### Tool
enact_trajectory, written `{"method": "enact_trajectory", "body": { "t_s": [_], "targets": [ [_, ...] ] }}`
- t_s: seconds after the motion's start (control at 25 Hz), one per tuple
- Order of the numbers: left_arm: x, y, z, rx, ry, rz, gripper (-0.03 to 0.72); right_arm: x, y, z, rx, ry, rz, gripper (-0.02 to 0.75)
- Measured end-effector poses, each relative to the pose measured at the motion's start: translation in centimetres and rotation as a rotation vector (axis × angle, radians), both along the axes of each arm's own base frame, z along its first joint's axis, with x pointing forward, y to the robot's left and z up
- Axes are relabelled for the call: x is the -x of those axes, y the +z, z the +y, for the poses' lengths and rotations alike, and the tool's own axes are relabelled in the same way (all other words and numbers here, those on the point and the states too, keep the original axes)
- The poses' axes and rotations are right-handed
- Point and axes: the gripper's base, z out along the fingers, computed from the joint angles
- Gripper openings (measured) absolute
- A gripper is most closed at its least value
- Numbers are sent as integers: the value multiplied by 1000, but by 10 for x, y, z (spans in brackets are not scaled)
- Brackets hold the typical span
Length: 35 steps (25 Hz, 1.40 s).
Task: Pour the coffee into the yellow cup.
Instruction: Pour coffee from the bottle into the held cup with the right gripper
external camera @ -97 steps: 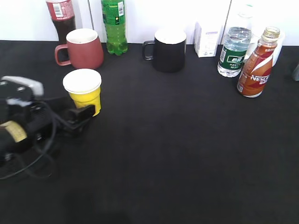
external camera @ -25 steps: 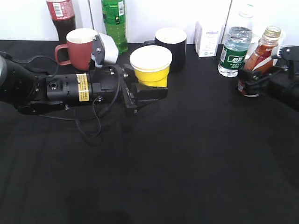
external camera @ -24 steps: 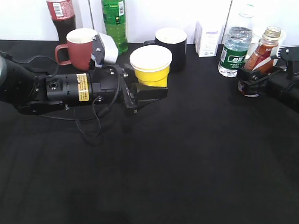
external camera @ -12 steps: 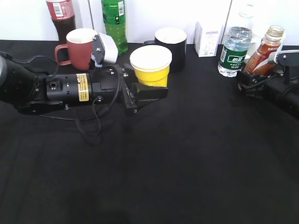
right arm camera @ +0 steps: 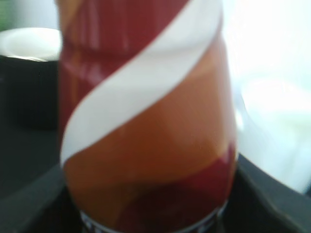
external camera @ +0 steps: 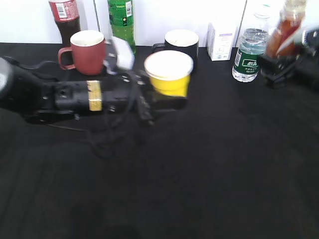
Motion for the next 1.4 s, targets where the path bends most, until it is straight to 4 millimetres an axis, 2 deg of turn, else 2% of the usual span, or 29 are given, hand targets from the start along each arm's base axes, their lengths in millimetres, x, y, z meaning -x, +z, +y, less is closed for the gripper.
{"method": "enact_trajectory", "body": {
  "t_s": [0.12,0.32,0.44,0.72,0.96,1.4],
  "targets": [
    [10,8,-24,17,-67,-31,451,14,28,7,145,113,-51,543],
    [24,13,-55,-22,-119,-66,451,33,59,15,354,248,-204,543],
    [30,13,-65,-30,-114,-58,451,35,59,17,476,304,-263,543],
    [30,13,-65,-29,-103,-53,451,35,59,18,817,357,-447,543],
    [40,11,-73,-55,-154,-54,451,35,59,18,931,371,-509,543],
    [40,10,-73,-56,-152,-44,450,35,59,18,1092,390,-596,543]
  ]
}}
